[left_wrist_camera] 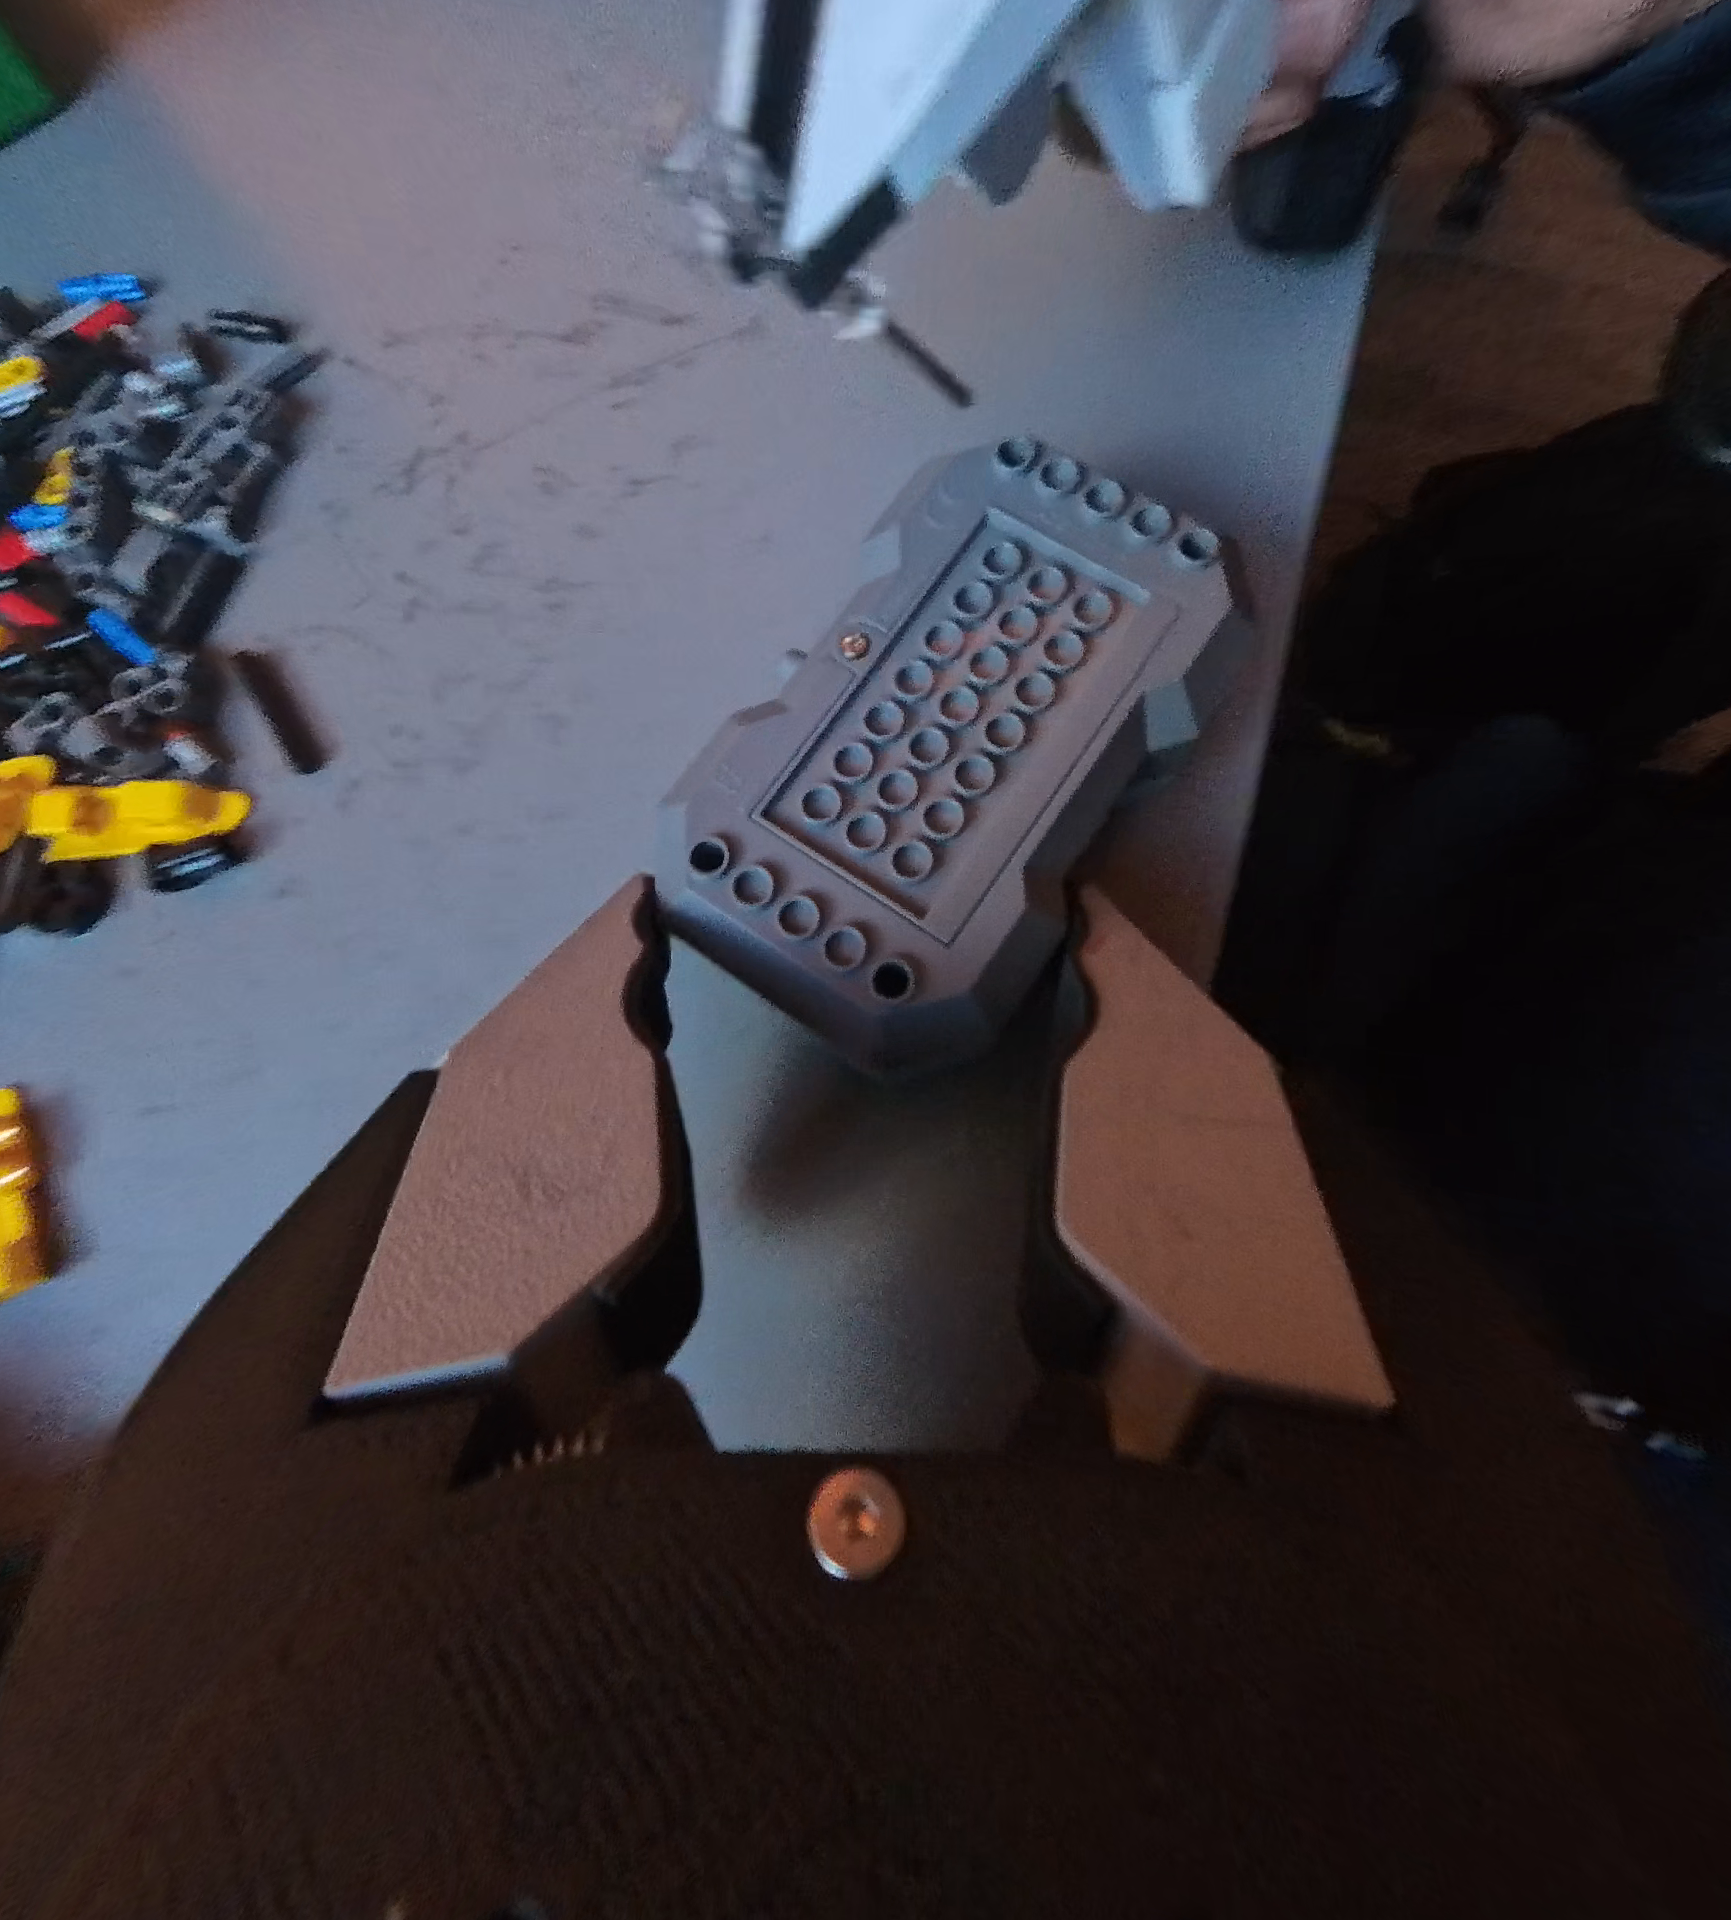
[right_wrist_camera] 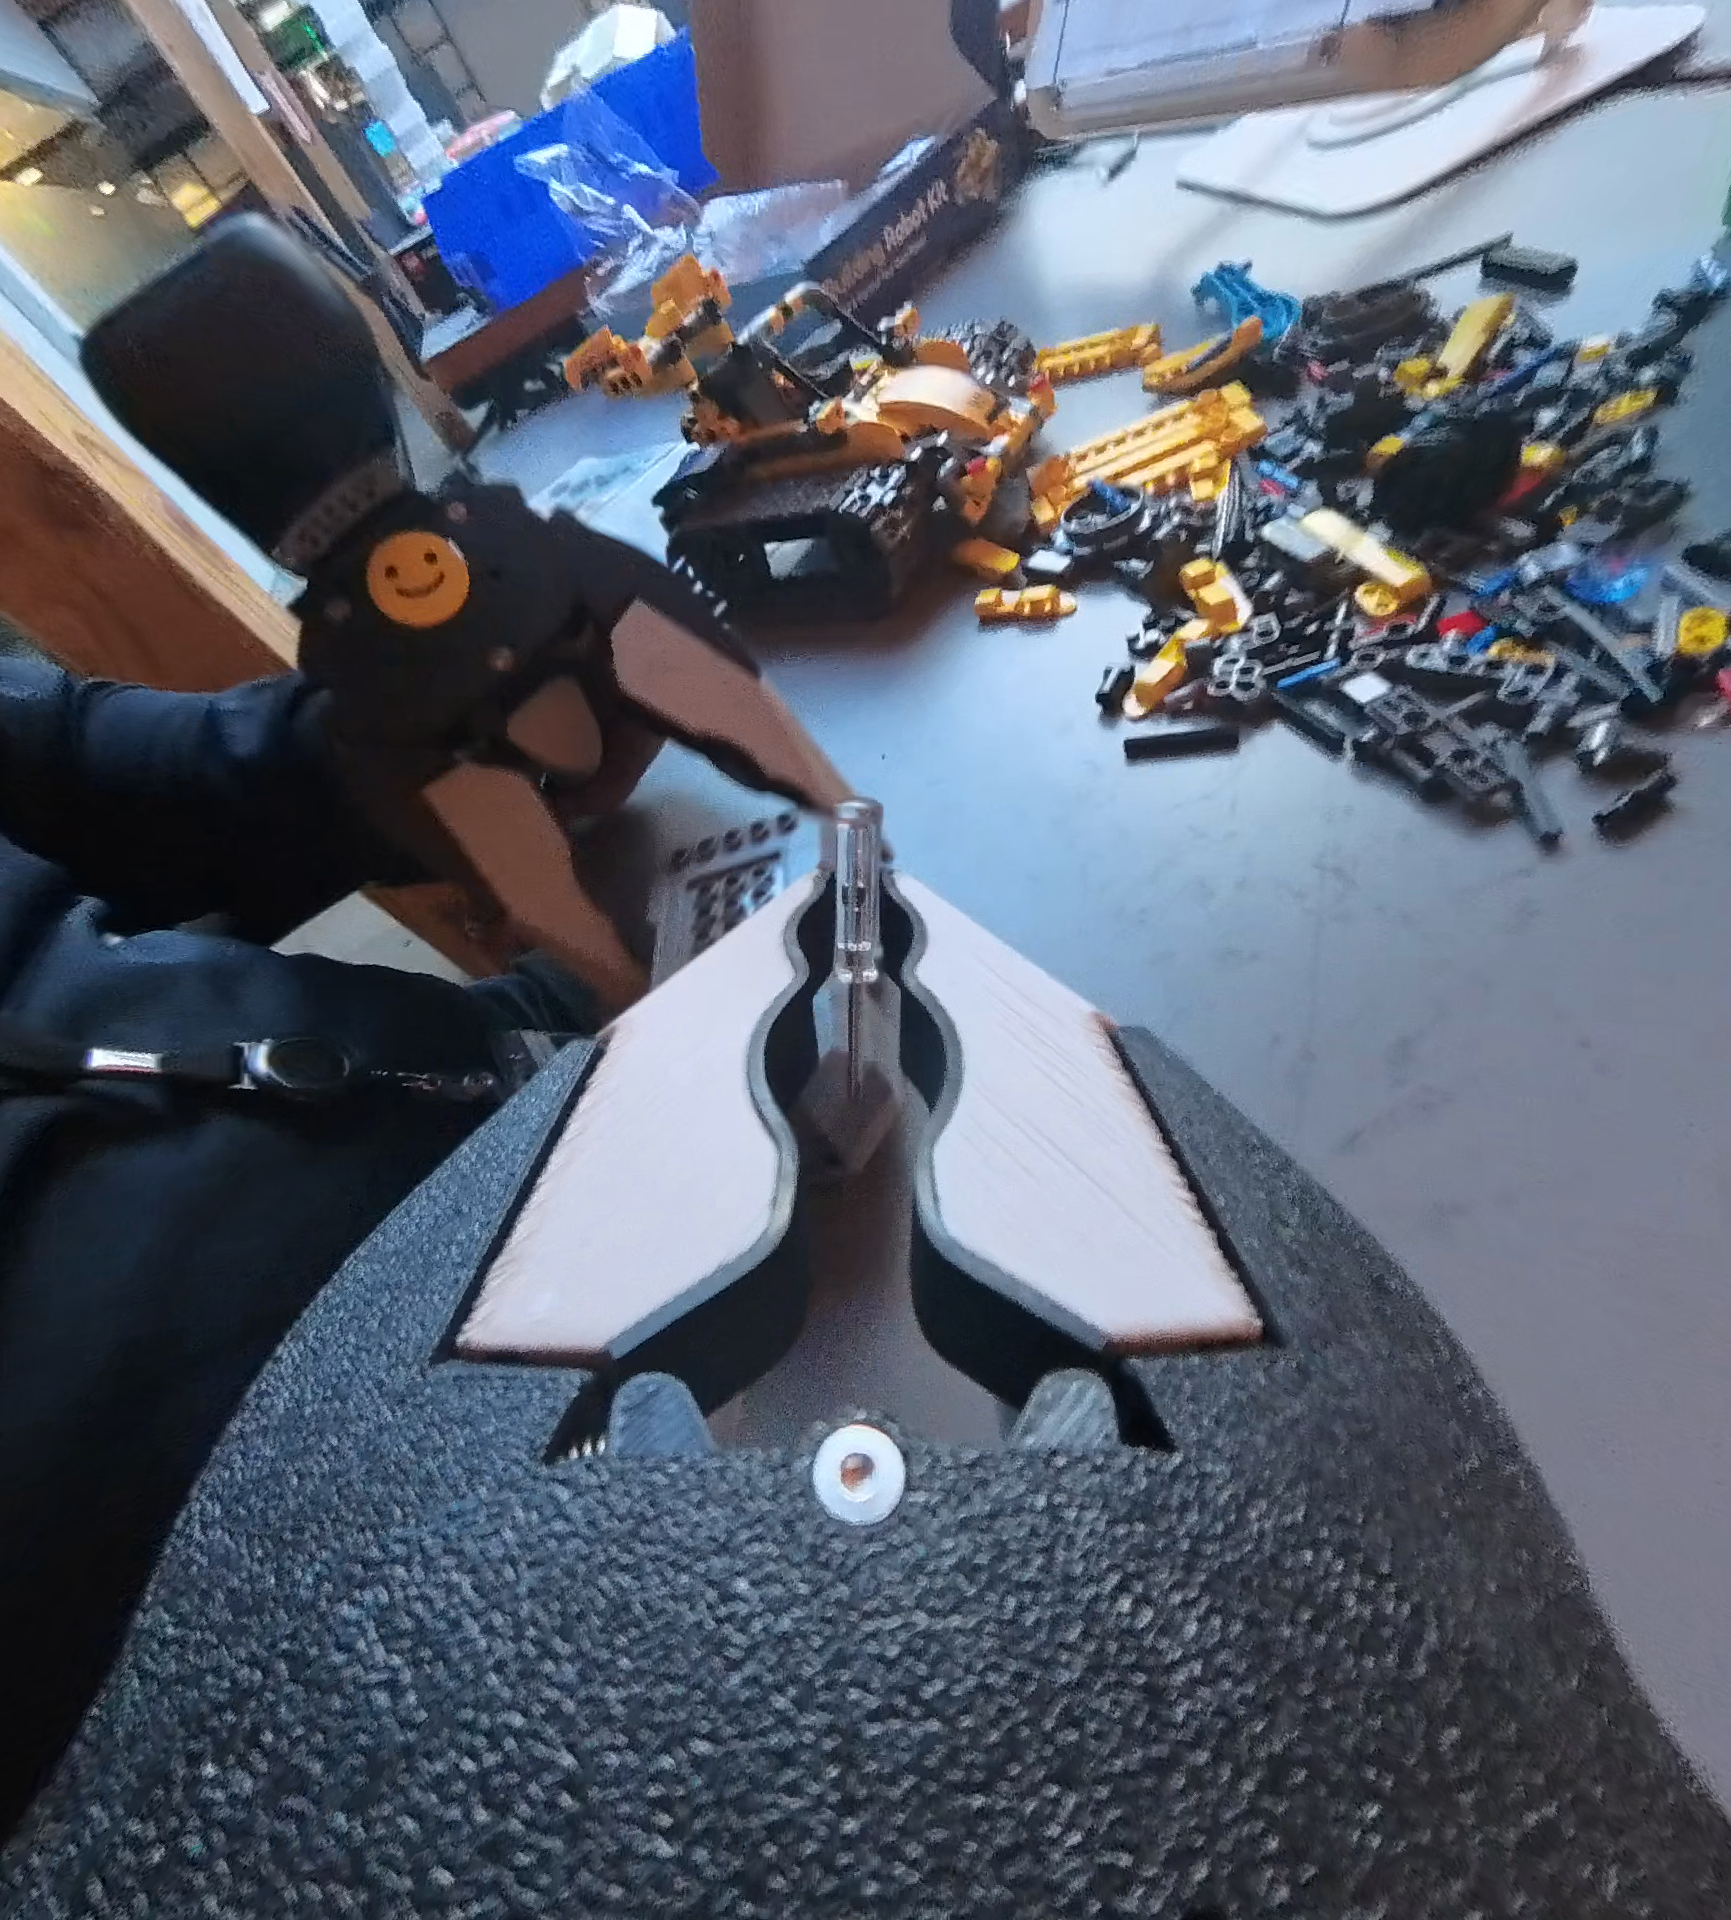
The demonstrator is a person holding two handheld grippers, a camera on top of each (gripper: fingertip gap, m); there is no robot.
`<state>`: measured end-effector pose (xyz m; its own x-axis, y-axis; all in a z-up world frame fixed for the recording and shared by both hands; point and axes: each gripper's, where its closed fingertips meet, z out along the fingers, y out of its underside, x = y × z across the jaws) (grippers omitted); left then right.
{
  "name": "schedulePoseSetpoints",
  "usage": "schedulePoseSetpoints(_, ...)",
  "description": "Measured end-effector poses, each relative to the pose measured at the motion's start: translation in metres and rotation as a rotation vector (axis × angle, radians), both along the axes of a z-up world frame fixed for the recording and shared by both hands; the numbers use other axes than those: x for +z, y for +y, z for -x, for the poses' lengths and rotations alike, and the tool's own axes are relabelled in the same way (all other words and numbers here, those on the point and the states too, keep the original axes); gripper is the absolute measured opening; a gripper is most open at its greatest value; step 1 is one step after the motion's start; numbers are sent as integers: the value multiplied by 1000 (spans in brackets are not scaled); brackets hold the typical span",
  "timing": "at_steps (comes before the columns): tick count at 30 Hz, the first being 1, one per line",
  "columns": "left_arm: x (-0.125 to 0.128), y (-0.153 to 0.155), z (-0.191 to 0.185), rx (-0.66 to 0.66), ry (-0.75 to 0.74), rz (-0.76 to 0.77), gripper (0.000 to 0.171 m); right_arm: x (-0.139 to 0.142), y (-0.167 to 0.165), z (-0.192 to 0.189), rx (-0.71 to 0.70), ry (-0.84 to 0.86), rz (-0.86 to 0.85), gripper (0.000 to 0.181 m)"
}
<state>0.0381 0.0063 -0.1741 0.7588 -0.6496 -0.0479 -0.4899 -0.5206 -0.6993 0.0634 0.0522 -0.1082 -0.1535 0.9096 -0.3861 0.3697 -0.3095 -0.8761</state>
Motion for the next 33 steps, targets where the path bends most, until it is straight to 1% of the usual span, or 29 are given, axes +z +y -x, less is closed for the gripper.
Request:
schedulePoseSetpoints(3,1,-3,21,-14,41,17,71,-5,-12,0,53,-39,14,8)
schedulePoseSetpoints(4,2,-1,31,10,63,1,73,-10,-17,0,77,-71,12,8)
schedulePoseSetpoints(5,2,0,41,40,76,-1,71,-15,-24,1,108,-102,15,7)
schedulePoseSetpoints(6,2,0,50,70,83,2,72,-17,-32,2,139,-113,20,7)
schedulePoseSetpoints(9,4,-5,69,123,81,-3,74,-16,-60,7,245,-115,29,7)
schedulePoseSetpoints(11,7,-9,78,162,73,-15,73,-11,-71,9,280,-100,12,7)
schedulePoseSetpoints(13,13,-18,74,161,13,-13,74,-1,-61,10,234,-77,4,7)
schedulePoseSetpoints(15,20,-27,61,121,-53,-10,78,17,-42,10,153,-8,37,7)
schedulePoseSetpoints(17,24,-34,49,94,-74,-11,79,39,-26,8,87,89,99,7)
schedulePoseSetpoints(19,29,-36,36,73,-74,-34,75,56,-21,8,65,192,146,7)
schedulePoseSetpoints(20,32,-35,28,71,-82,-45,74,60,-20,9,50,218,153,7)
schedulePoseSetpoints(23,41,-29,4,76,-103,-77,79,46,-18,18,8,177,130,7)
schedulePoseSetpoints(26,37,-19,-4,70,-17,-99,79,30,-23,22,17,117,141,7)
schedulePoseSetpoints(27,33,-18,-5,65,16,-89,77,26,-24,22,14,103,133,7)
schedulePoseSetpoints(28,29,-16,-2,69,54,-96,80,21,-23,22,8,80,117,7)
schedulePoseSetpoints(29,26,-16,1,61,86,-98,76,16,-23,22,5,59,99,7)
schedulePoseSetpoints(30,24,-16,5,53,118,-105,76,13,-24,21,8,44,88,7)
schedulePoseSetpoints(33,23,-26,14,-22,165,-118,75,7,-27,20,26,29,103,7)
